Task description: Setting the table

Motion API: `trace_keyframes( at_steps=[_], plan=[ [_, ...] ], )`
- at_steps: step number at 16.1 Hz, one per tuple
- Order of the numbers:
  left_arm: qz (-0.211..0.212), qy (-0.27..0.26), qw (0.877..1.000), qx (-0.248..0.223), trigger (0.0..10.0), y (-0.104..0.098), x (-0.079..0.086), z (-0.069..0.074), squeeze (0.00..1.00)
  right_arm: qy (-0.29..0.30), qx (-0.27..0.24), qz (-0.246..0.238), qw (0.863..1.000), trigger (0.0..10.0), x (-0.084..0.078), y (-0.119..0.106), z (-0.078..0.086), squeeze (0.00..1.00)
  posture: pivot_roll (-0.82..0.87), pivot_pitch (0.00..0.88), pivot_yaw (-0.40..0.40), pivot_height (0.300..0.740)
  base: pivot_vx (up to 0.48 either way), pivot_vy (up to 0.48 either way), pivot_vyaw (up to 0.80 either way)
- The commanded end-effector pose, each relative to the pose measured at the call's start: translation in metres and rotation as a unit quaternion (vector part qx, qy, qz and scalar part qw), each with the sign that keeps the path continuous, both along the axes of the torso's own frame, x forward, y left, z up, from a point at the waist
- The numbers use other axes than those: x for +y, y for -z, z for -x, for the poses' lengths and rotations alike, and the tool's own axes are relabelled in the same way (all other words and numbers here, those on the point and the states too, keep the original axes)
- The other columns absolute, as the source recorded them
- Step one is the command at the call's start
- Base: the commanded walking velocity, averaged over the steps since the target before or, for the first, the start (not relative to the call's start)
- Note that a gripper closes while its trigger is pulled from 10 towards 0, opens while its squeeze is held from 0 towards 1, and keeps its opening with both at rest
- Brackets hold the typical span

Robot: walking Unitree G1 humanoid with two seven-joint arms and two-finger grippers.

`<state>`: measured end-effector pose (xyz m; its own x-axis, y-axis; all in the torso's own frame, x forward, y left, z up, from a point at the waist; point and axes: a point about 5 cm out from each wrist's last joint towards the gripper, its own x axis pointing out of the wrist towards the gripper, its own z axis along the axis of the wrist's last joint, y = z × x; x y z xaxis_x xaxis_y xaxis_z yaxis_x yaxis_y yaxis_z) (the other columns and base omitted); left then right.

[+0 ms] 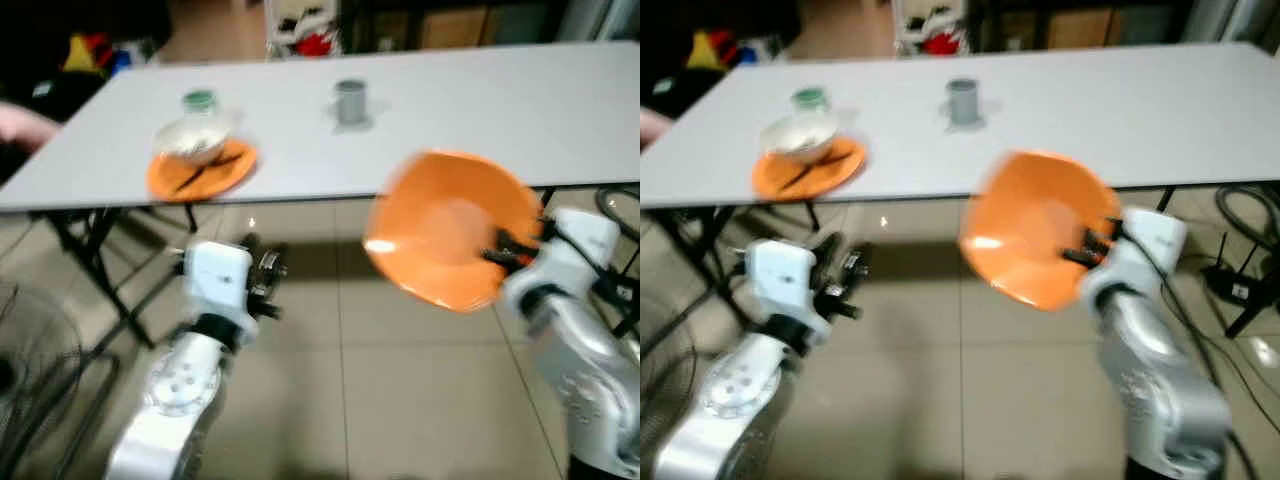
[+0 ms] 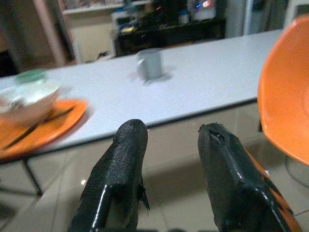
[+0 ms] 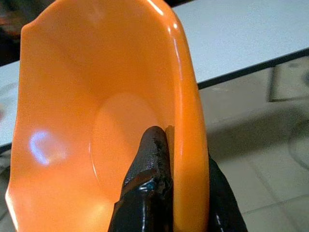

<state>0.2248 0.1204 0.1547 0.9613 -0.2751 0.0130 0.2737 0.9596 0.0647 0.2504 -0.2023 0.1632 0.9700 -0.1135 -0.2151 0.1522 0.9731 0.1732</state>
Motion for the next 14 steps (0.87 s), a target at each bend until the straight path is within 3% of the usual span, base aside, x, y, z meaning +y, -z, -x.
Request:
trace_keyframes(
  at_steps=[1,7,12,14],
  plan=[
    [-0.009,-0.011,1.000,-0.005,10.0,-0.002,0.007,-0.002,0.00,-0.023,-0.027,-0.006,0.999,10.0,0.011,-0.011,-0.004,0.00,-0.14,0.015,0.068,0.740,0.371,0.000,-0.80],
    [-0.011,-0.006,1.000,-0.006,10.0,-0.002,0.007,-0.004,0.00,-0.023,-0.032,-0.005,0.999,10.0,0.009,-0.015,-0.007,0.00,-0.14,0.011,0.071,0.740,0.382,0.000,-0.74],
    [-0.015,-0.003,1.000,-0.010,10.0,-0.003,0.006,-0.007,0.00,-0.040,-0.037,-0.036,0.998,10.0,0.009,-0.018,-0.014,0.00,-0.14,0.005,0.075,0.740,0.383,0.000,0.00],
    [-0.017,-0.009,1.000,-0.010,10.0,-0.003,0.008,-0.007,0.00,-0.081,-0.043,-0.071,0.993,10.0,0.014,-0.023,-0.018,0.00,-0.13,0.000,0.077,0.740,0.366,0.000,0.00]
  ],
)
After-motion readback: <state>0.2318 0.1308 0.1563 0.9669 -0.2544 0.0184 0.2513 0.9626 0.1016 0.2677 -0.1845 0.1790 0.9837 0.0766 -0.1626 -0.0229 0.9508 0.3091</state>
